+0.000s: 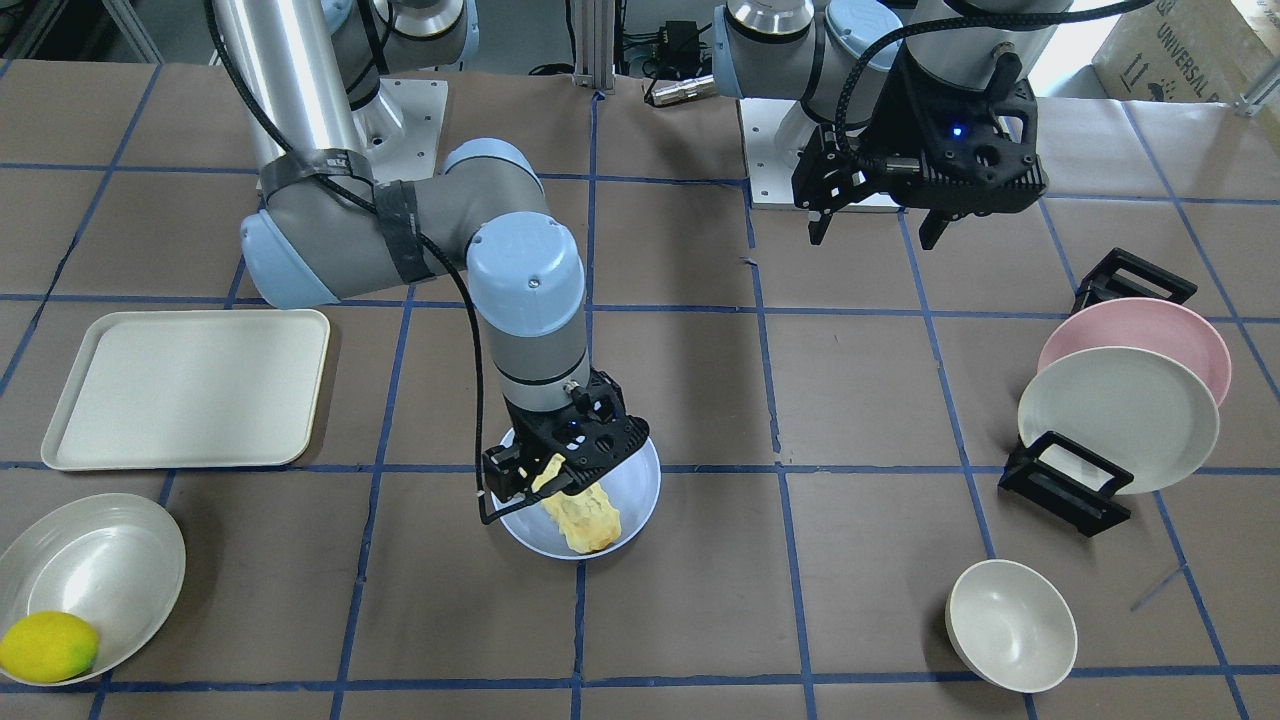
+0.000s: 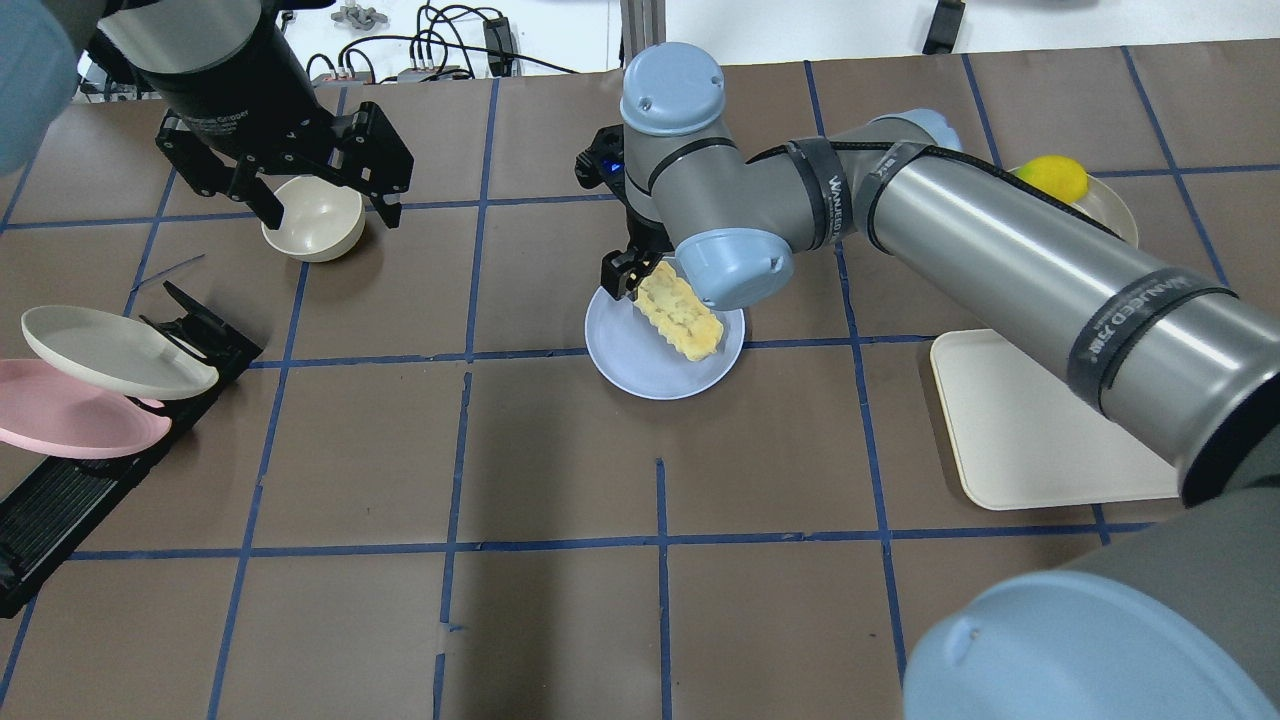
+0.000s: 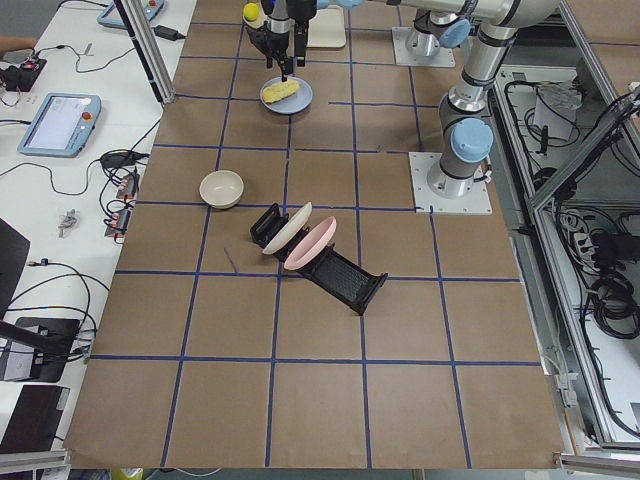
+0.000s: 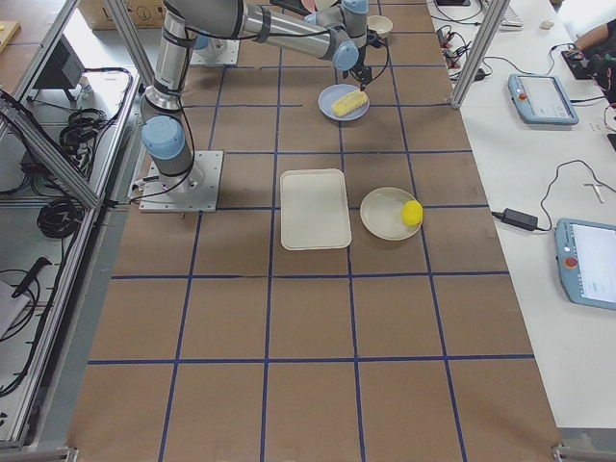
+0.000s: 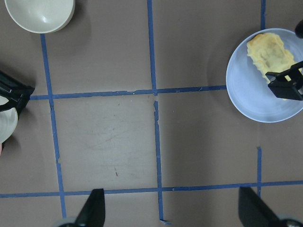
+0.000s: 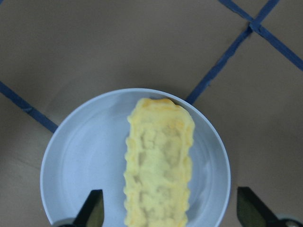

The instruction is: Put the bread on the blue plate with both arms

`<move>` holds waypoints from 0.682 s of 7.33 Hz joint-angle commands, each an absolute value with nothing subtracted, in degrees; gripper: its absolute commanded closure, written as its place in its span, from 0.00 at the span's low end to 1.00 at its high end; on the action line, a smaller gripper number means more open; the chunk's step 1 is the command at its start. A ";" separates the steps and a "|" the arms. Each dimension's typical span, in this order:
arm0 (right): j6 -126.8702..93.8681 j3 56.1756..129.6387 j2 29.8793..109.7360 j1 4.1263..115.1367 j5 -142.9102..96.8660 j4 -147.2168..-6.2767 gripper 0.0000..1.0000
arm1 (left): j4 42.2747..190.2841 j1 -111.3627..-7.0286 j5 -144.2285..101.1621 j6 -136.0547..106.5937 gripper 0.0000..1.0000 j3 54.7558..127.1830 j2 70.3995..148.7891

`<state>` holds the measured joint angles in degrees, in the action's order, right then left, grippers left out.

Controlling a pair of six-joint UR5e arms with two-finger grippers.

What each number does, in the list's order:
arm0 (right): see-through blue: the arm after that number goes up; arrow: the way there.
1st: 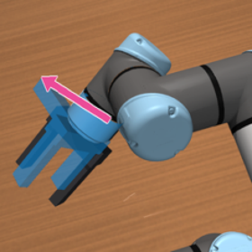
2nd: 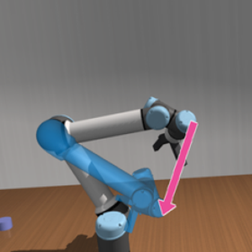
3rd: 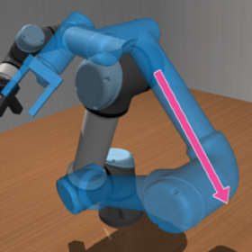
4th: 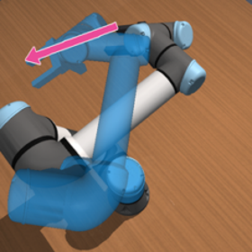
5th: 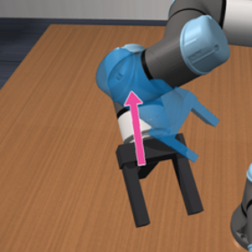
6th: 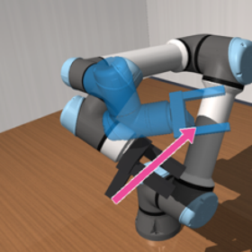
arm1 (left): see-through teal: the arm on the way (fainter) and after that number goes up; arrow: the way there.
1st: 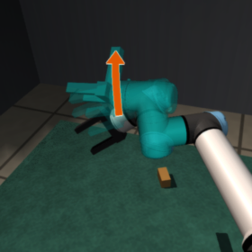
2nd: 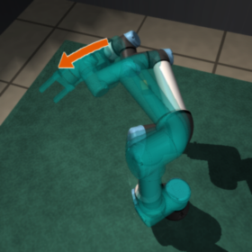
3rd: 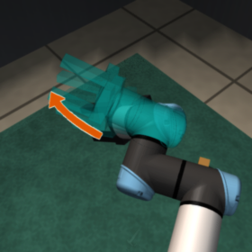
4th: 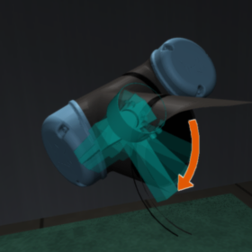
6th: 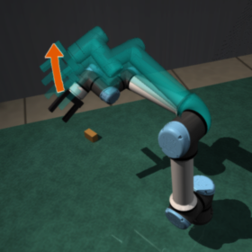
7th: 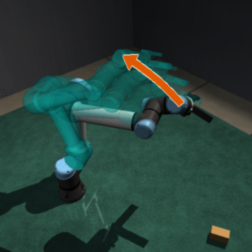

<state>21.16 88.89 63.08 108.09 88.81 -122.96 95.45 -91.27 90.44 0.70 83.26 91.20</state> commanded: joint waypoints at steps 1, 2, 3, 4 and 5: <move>23.55 93.75 68.96 102.94 88.33 -122.08 0.00 | 95.45 -91.23 90.18 0.70 0.00 83.23 91.06; 23.47 96.30 72.74 100.74 88.33 -121.56 0.00 | 95.45 -91.14 90.35 0.70 0.00 83.23 90.88; 23.47 97.98 76.86 99.16 88.24 -117.99 0.00 | 94.75 -90.97 90.26 0.79 0.00 83.06 91.58; 23.47 98.08 80.30 96.79 88.59 -112.82 0.00 | 91.53 -90.97 90.18 0.79 0.00 82.71 92.10; 23.64 98.35 83.29 93.81 88.68 -107.98 0.00 | 91.49 -90.97 90.26 0.79 0.00 83.05 92.11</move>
